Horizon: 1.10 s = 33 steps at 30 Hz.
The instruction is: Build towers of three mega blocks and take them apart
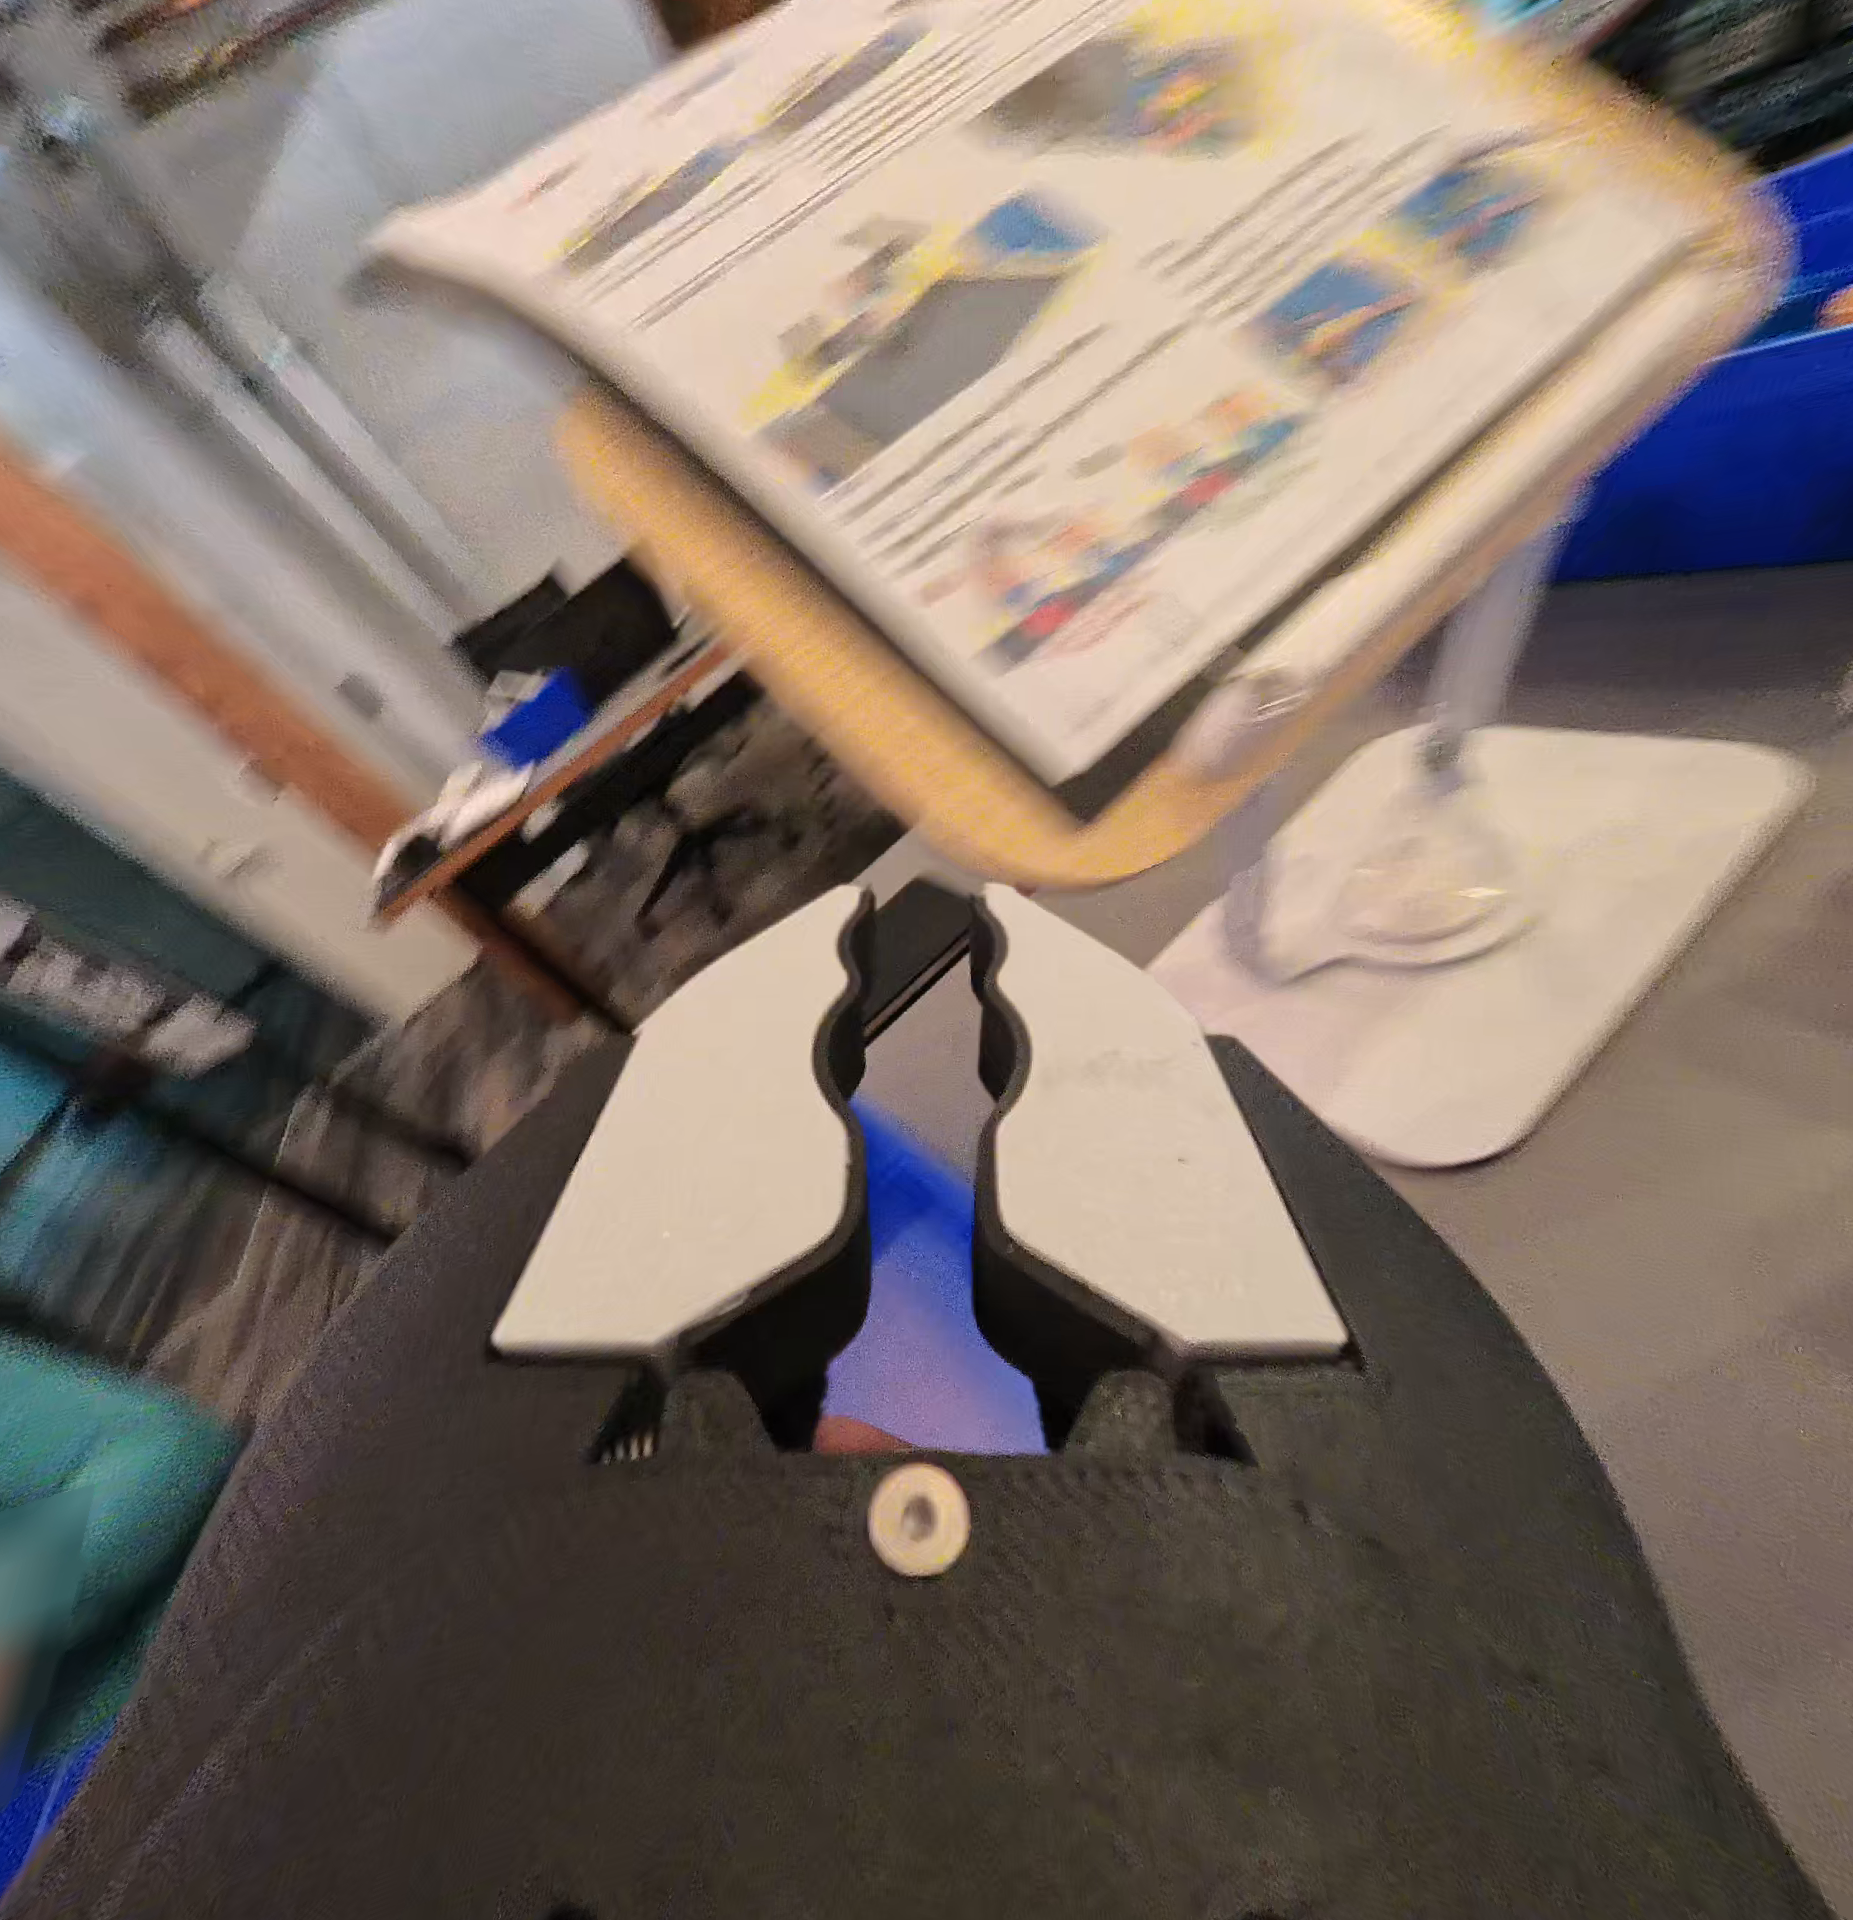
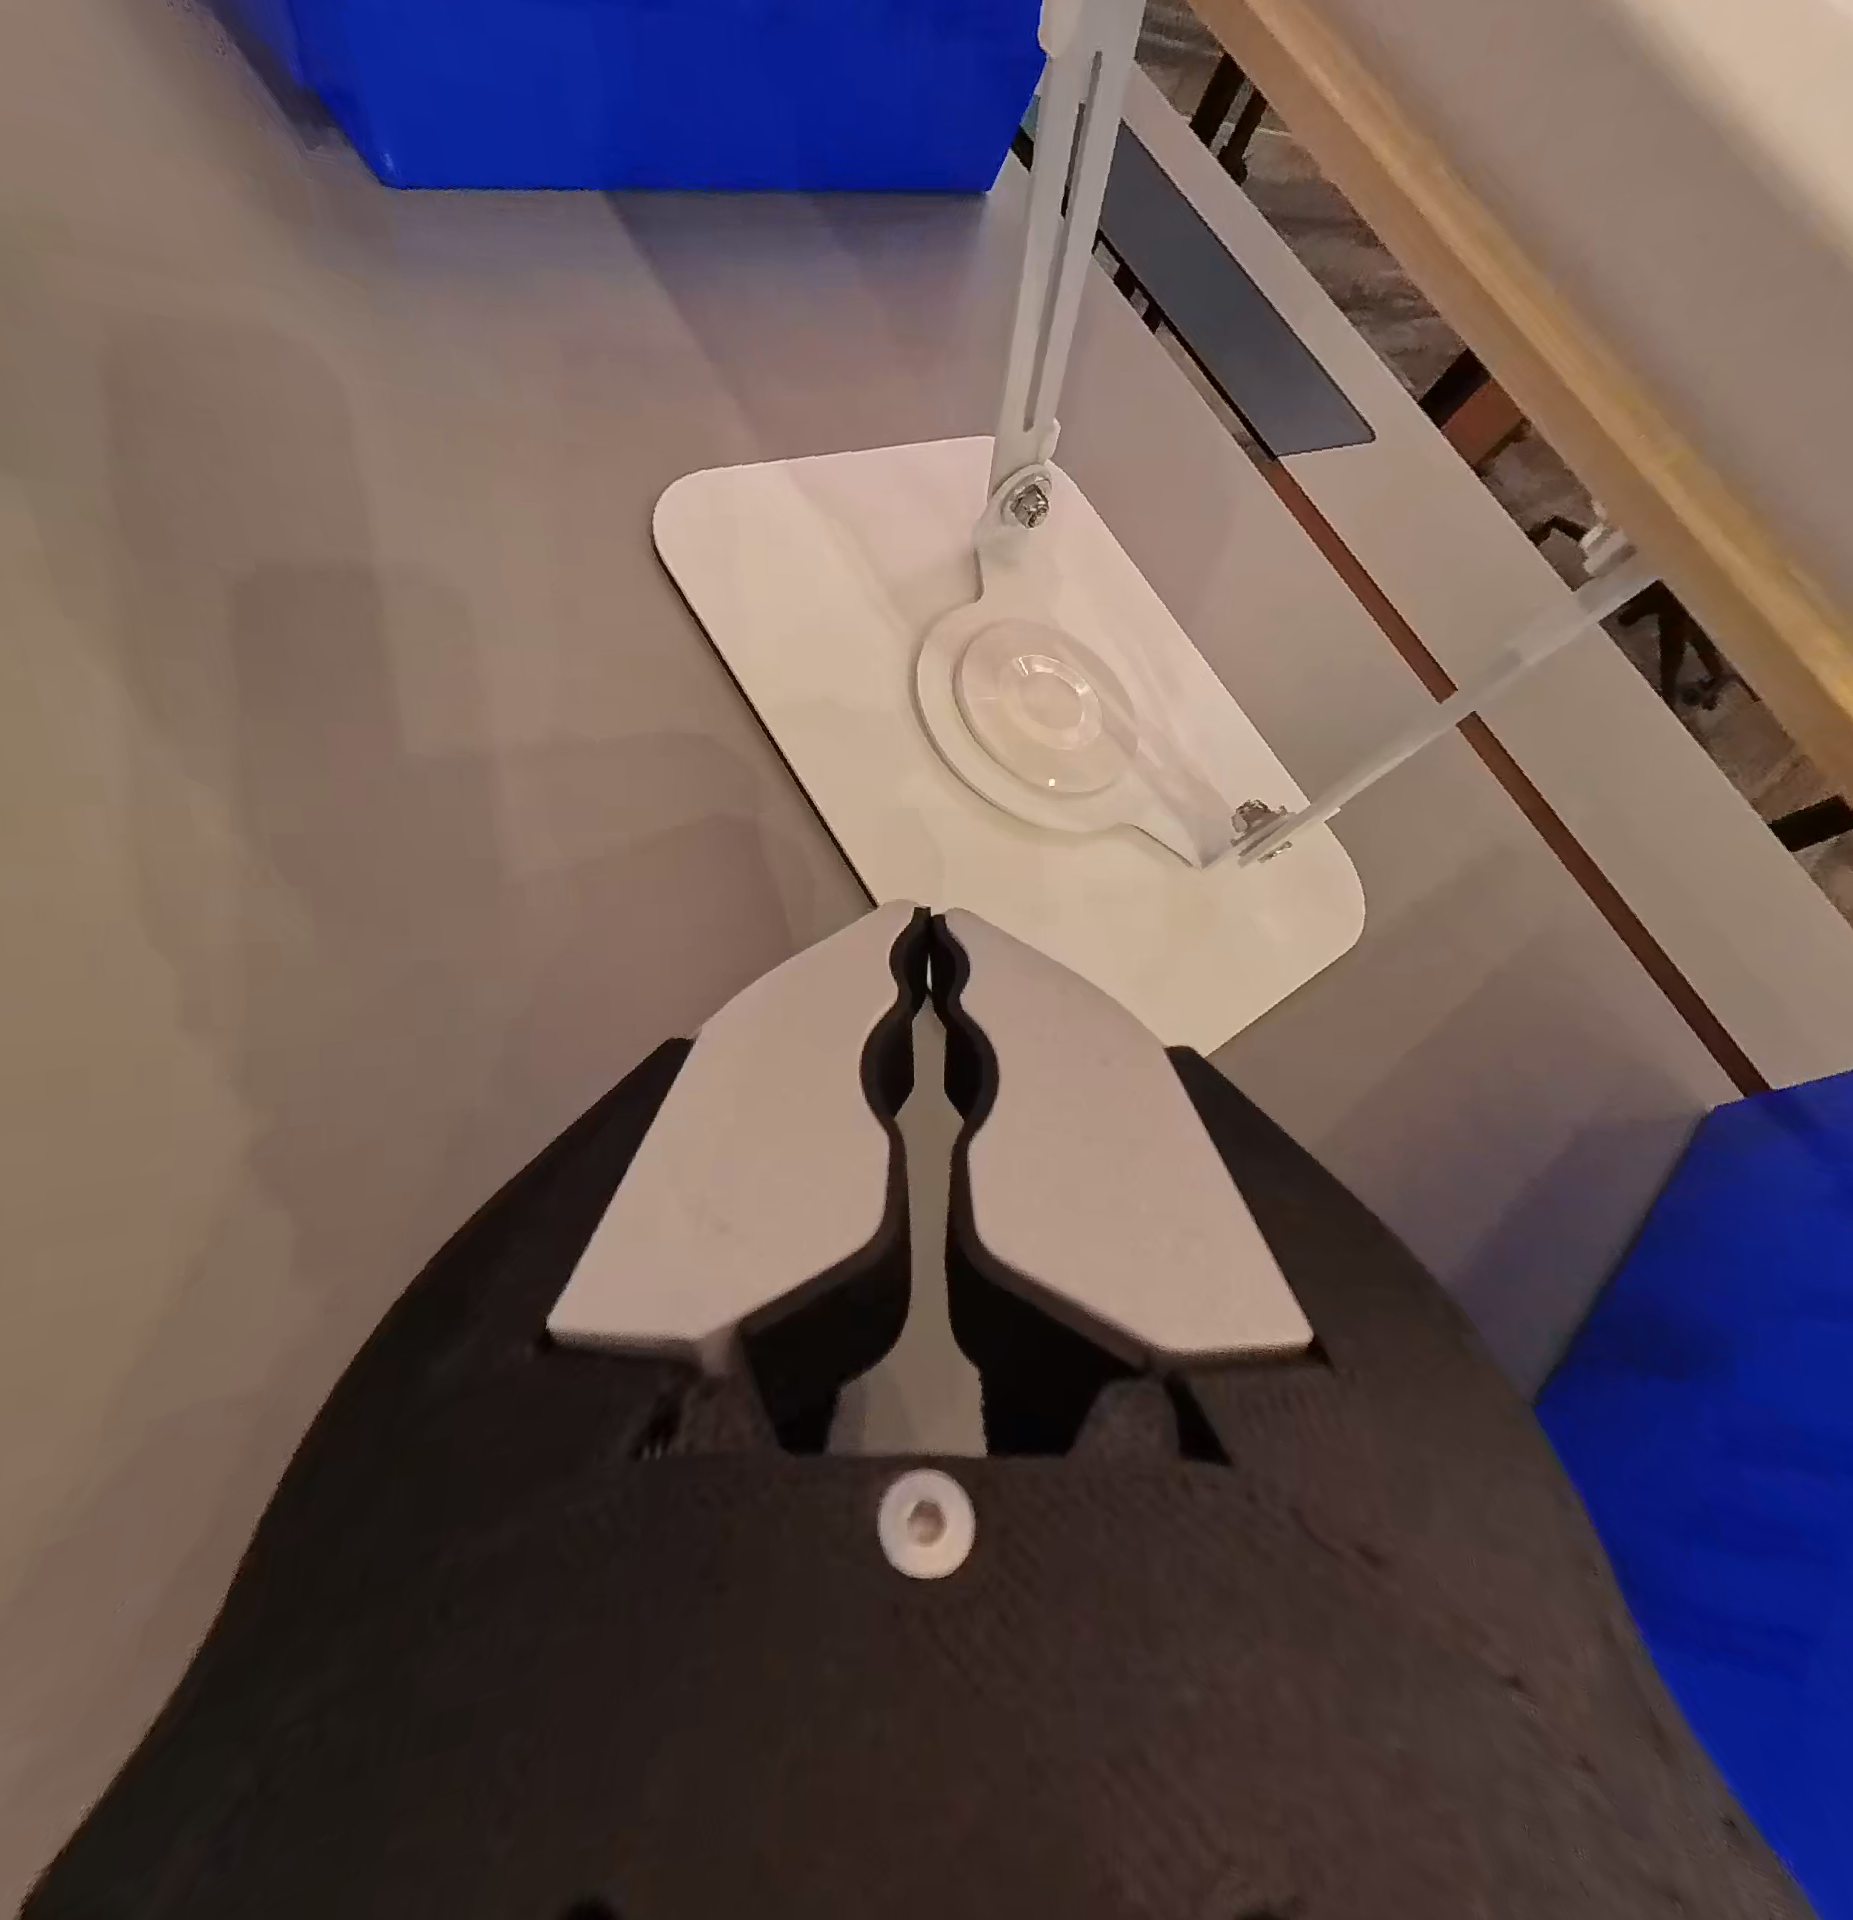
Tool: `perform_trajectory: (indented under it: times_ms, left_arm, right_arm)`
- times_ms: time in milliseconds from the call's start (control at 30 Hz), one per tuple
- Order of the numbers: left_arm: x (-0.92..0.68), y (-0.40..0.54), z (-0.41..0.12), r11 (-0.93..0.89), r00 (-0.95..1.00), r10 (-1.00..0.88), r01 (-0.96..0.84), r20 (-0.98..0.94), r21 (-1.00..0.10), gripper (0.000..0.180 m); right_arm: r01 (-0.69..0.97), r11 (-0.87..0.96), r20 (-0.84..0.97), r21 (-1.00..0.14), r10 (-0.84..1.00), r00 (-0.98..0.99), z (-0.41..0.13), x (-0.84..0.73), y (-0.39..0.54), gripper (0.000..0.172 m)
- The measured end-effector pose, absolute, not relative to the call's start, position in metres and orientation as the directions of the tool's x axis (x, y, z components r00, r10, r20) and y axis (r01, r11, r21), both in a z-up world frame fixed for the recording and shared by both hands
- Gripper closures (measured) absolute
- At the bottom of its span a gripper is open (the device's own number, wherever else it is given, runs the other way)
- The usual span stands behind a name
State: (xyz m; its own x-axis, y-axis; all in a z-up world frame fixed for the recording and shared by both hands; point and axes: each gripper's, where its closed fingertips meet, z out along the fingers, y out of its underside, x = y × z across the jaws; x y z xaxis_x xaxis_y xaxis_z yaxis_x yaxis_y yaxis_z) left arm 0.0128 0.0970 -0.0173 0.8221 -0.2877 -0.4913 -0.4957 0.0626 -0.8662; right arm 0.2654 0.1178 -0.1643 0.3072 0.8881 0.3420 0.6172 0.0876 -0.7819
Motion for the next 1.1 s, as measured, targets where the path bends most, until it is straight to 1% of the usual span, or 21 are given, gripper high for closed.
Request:
perform_trajectory:
  times_ms: [33,100,133,167,200,267,300,400,500,567,600,633,767,900,1033,1100]
  left_arm:
    - [-0.019,0.102,-0.017,-0.015,0.863,-0.237,-0.463,-0.446,-0.886,0.160]
    - [-0.080,0.114,-0.020,-0.147,0.940,-0.134,-0.332,-0.314,-0.932,0.136]
    - [-0.107,0.120,-0.025,-0.203,0.963,-0.086,-0.268,-0.256,-0.942,0.131]
    - [-0.132,0.128,-0.034,-0.266,0.975,-0.038,-0.220,-0.218,-0.939,0.128]
    - [-0.153,0.135,-0.046,-0.341,0.982,0.009,-0.174,-0.189,-0.924,0.118]
    - [-0.180,0.148,-0.071,-0.476,0.980,0.064,-0.134,-0.186,-0.869,0.115]
    - [-0.188,0.156,-0.081,-0.511,0.980,0.078,-0.117,-0.182,-0.852,0.111]
    - [-0.202,0.174,-0.115,-0.622,0.984,0.102,-0.051,-0.146,-0.781,0.119]
    - [-0.212,0.185,-0.125,-0.650,0.978,0.135,-0.035,-0.161,-0.759,0.124]
    - [-0.214,0.188,-0.137,-0.695,0.979,0.127,-0.026,-0.158,-0.718,0.126]
    - [-0.214,0.189,-0.142,-0.716,0.981,0.117,-0.026,-0.157,-0.698,0.132]
    - [-0.214,0.191,-0.144,-0.722,0.979,0.109,-0.043,-0.175,-0.690,0.139]
    - [-0.212,0.198,-0.142,-0.716,0.973,0.086,-0.089,-0.214,-0.692,0.142]
    - [-0.193,0.190,-0.108,-0.627,0.974,0.045,-0.145,-0.221,-0.765,0.142]
    - [-0.137,0.151,-0.048,-0.507,0.973,-0.129,-0.232,-0.193,-0.830,0.142]
    - [-0.093,0.122,-0.022,-0.432,0.933,-0.267,-0.339,-0.240,-0.836,0.142]
  right_arm:
    - [0.616,0.089,0.339,-0.783,0.891,0.302,-0.165,0.265,0.117,0.172]
    - [0.617,0.087,0.327,-0.782,0.900,0.287,-0.166,0.263,0.115,0.172]
    - [0.617,0.084,0.318,-0.782,0.906,0.280,-0.168,0.262,0.113,0.172]
    - [0.618,0.082,0.314,-0.782,0.909,0.276,-0.169,0.261,0.113,0.172]
    - [0.620,0.082,0.313,-0.781,0.910,0.273,-0.169,0.261,0.113,0.172]
    - [0.622,0.075,0.302,-0.780,0.915,0.268,-0.171,0.261,0.112,0.172]
    - [0.621,0.071,0.298,-0.780,0.916,0.269,-0.172,0.261,0.112,0.172]
    - [0.620,0.068,0.291,-0.781,0.919,0.266,-0.172,0.262,0.112,0.172]
    - [0.621,0.069,0.287,-0.781,0.922,0.258,-0.173,0.261,0.111,0.172]
    - [0.619,0.068,0.282,-0.782,0.925,0.255,-0.173,0.261,0.110,0.172]
    - [0.617,0.068,0.279,-0.784,0.926,0.253,-0.173,0.261,0.110,0.172]
    - [0.616,0.068,0.276,-0.785,0.928,0.250,-0.174,0.261,0.109,0.172]
    - [0.613,0.065,0.267,-0.787,0.932,0.244,-0.174,0.261,0.109,0.172]
    - [0.608,0.061,0.258,-0.792,0.935,0.242,-0.173,0.262,0.108,0.172]
    - [0.600,0.054,0.247,-0.798,0.937,0.245,-0.171,0.263,0.108,0.172]
    - [0.589,0.049,0.238,-0.806,0.939,0.247,-0.170,0.263,0.108,0.172]
